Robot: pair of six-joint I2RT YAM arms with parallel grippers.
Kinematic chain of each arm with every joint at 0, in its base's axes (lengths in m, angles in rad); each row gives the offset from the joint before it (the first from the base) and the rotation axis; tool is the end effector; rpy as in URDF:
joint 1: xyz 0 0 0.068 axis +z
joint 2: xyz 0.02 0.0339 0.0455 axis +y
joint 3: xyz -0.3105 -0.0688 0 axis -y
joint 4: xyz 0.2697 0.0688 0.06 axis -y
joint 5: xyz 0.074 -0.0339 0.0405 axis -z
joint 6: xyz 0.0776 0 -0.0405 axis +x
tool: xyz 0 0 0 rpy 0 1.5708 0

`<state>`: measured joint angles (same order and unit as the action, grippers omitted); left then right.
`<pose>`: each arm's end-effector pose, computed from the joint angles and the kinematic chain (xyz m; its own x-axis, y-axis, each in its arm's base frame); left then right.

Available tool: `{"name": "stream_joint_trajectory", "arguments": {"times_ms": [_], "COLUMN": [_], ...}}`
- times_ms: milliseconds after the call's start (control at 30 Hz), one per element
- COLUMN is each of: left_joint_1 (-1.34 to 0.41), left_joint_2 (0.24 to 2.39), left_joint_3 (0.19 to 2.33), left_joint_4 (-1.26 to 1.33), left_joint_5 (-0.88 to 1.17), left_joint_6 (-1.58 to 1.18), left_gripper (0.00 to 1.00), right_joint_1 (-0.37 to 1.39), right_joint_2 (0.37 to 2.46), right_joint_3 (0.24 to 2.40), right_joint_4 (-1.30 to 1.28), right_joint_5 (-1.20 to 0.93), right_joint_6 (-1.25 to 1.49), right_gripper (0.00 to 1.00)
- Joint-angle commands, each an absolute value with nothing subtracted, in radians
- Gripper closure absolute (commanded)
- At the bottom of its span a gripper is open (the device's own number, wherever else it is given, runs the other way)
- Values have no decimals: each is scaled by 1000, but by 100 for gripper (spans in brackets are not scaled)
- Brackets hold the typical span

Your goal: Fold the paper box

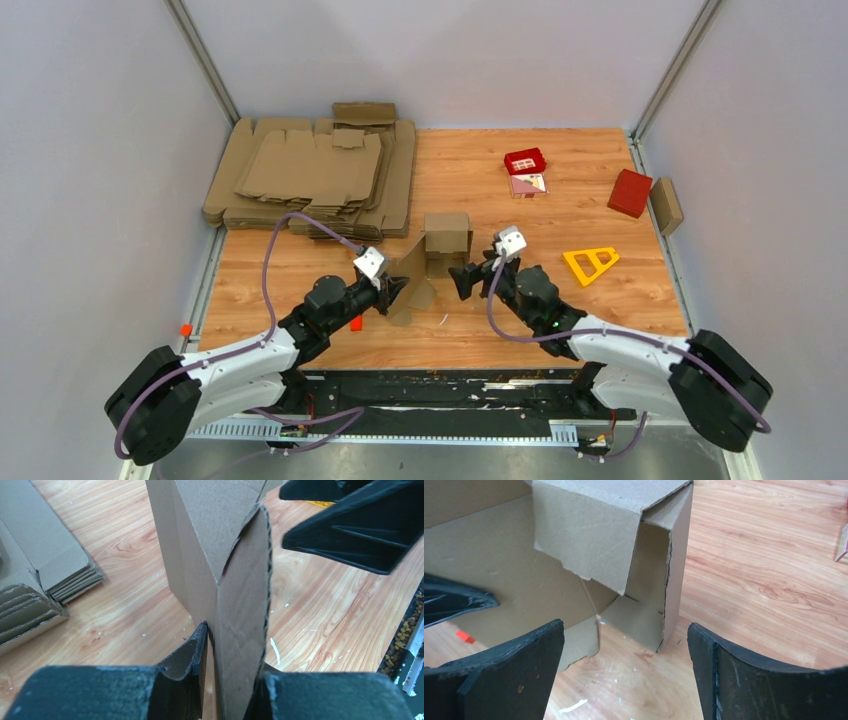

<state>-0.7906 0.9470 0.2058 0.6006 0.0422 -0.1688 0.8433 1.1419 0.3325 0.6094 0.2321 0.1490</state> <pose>0.1581 -0.1644 0.2065 -0.2214 -0.0149 -0.9751 0.7125 0.6803 -0.1722 0.1908 0.1875 0.2123 -0.2163 -0.0257 -0.9760 -0.5509 0.8285 0.1003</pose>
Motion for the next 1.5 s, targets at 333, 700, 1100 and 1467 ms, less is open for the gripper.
{"name": "stream_joint_trajectory", "arguments": {"times_ms": [333, 700, 1100, 1467], "left_joint_1": [-795, -795, -796, -795], "left_joint_2": [951, 957, 949, 959], "left_joint_3": [251, 251, 250, 250], "left_joint_4": [616, 620, 621, 637], "left_joint_5": [38, 45, 49, 75], "left_joint_6": [-156, -157, -153, -156], "left_gripper": [78, 78, 77, 77], "right_joint_1": [825, 638, 564, 564], "right_joint_2": [781, 1048, 1283, 1318], "right_joint_3": [558, 881, 1008, 970], "right_joint_4": [66, -159, -157, -103], "right_joint_5": [185, 24, -111, -243], "right_joint_6": [232, 463, 472, 540], "right_gripper": [5, 7, 17, 33]}}
